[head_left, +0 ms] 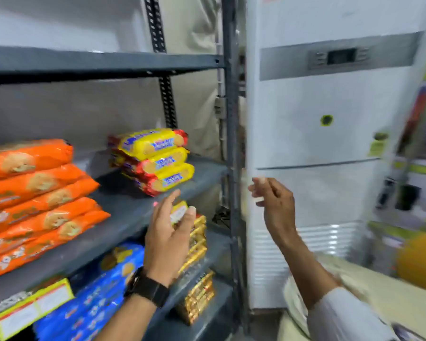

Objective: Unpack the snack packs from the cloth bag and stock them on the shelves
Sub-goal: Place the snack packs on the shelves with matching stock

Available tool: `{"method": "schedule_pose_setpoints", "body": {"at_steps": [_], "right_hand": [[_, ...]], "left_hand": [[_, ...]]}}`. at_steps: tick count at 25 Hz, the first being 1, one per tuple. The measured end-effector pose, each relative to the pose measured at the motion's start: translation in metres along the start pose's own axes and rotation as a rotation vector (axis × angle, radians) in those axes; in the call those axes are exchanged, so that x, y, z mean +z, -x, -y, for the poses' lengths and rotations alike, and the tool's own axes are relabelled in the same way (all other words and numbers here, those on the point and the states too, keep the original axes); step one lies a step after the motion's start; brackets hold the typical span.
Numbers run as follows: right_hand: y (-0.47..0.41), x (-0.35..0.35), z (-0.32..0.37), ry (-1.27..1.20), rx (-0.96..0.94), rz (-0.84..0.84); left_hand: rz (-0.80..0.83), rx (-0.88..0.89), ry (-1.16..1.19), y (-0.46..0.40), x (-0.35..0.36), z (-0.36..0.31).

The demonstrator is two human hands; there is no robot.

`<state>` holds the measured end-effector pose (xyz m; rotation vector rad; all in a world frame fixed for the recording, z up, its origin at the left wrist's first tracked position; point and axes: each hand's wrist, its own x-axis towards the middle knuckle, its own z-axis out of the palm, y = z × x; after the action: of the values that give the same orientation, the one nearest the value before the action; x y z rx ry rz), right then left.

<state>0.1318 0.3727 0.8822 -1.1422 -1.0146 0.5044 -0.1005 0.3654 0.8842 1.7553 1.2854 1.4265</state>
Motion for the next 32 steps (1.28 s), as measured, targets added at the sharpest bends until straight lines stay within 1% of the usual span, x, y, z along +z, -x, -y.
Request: {"method": "schedule_pose_setpoints", "body": {"at_steps": [1, 3, 5, 7, 8, 10, 11, 13, 16, 18, 20, 23, 26, 28, 32], "right_hand": [[0.028, -0.033, -0.011, 0.1, -0.012, -0.019], [0.084, -0.112, -0.033, 0.319, 0.029, -0.045], [0.132, -0.194, -0.054, 0.532, 0.136, -0.054], [0.169, -0.262, -0.071, 0.68, 0.265, -0.041], [0.185, -0.29, -0.08, 0.721, 0.337, -0.024], [0.209, -0.334, -0.093, 0.764, 0.44, 0.013], [0.218, -0.35, -0.101, 0.774, 0.488, 0.022], [0.232, -0.379, -0.123, 0.743, 0.633, -0.02], [0.241, -0.418, -0.156, 0.586, 0.778, -0.169], [0.24, -0.448, -0.182, 0.458, 0.847, -0.324], [0.235, -0.479, -0.21, 0.376, 0.907, -0.45], [0.222, -0.514, -0.261, 0.335, 0.974, -0.523], [0.207, -0.529, -0.3, 0.223, 1.053, -0.578], [0.197, -0.529, -0.313, 0.155, 1.062, -0.612], [0.182, -0.526, -0.345, 0.08, 1.043, -0.691]], "left_hand": [[0.045, -0.01, -0.006, 0.016, 0.017, 0.005], [0.184, -0.039, 0.052, 0.056, 0.065, 0.01], [0.397, -0.133, 0.191, 0.106, 0.116, 0.002], [0.625, -0.209, 0.295, 0.151, 0.164, 0.006], [0.732, -0.234, 0.289, 0.172, 0.185, 0.009], [0.88, -0.301, 0.245, 0.206, 0.223, 0.015], [0.932, -0.345, 0.225, 0.217, 0.238, 0.017], [1.011, -0.398, 0.162, 0.232, 0.27, 0.026], [1.054, -0.46, 0.119, 0.244, 0.328, 0.035], [1.024, -0.551, 0.129, 0.251, 0.38, 0.042], [1.004, -0.695, 0.127, 0.264, 0.434, 0.05], [0.996, -0.891, 0.11, 0.289, 0.506, 0.064], [0.921, -0.917, 0.056, 0.303, 0.558, 0.086], [0.87, -0.914, 0.021, 0.302, 0.582, 0.097], [0.849, -0.798, -0.038, 0.292, 0.618, 0.112]]}}
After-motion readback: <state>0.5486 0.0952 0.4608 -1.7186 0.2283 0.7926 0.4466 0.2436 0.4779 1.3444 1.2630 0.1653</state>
